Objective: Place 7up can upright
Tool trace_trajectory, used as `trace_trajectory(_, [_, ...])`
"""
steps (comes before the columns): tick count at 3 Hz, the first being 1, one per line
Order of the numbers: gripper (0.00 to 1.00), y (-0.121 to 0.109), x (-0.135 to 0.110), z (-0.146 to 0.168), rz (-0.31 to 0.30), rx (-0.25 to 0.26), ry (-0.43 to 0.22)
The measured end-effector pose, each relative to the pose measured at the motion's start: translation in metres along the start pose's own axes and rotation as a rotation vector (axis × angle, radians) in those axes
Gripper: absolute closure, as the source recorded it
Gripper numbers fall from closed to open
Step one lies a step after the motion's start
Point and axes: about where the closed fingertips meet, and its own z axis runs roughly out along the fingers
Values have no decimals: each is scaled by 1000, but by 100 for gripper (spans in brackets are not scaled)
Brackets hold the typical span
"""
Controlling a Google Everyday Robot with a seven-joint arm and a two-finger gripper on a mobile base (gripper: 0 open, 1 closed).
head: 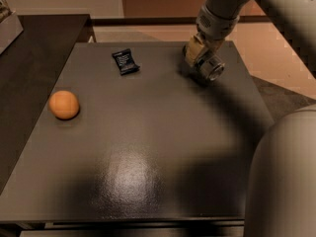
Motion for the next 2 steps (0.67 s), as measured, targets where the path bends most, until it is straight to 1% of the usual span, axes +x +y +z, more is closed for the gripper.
trace_trajectory(1, [100,21,0,-17,-114,-75,-148])
trace_trajectory(2, [100,39,4,-32,-205,-153,-311])
